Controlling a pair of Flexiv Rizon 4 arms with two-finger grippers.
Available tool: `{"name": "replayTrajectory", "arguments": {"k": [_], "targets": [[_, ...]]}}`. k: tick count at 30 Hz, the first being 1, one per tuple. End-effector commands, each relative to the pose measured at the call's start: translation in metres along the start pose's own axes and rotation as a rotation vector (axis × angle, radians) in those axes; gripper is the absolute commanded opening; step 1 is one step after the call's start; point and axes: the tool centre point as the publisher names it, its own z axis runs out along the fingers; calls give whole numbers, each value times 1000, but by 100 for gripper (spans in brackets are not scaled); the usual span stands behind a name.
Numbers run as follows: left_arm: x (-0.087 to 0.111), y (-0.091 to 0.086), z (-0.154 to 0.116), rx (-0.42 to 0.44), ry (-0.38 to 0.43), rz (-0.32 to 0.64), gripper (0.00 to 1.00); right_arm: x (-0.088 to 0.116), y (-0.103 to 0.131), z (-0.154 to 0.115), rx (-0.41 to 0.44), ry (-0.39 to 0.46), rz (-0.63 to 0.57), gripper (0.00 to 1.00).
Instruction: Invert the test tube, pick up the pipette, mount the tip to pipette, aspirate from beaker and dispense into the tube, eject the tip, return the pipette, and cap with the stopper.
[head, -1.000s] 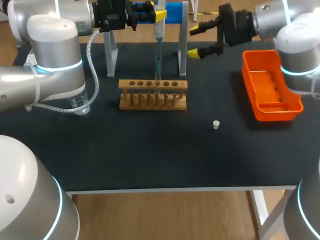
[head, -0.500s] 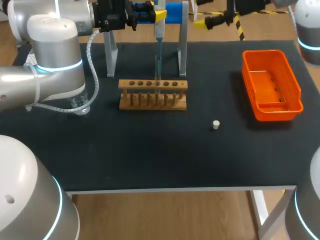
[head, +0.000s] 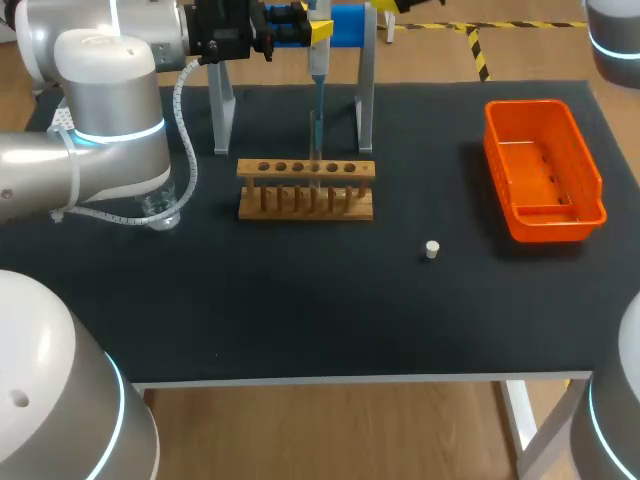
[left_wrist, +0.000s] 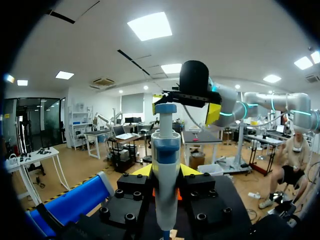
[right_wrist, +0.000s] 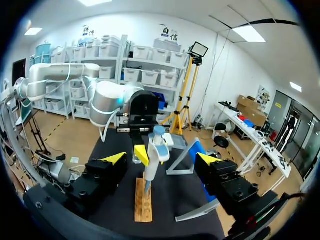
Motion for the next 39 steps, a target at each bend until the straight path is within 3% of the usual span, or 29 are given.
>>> {"name": "replayTrajectory", "arguments": {"k": [1, 12, 26, 39], "targets": [[0, 0, 1, 2, -2, 1, 0, -5, 13, 3, 12, 12, -1, 2], [0, 0, 1, 2, -2, 1, 0, -4, 33, 4, -75, 28, 9, 0], [0, 0, 1, 2, -2, 1, 0, -6, 52, 29, -287, 87, 14, 0], [0, 0, 1, 2, -2, 1, 0, -8, 54, 56, -347, 154, 72, 0]]}}
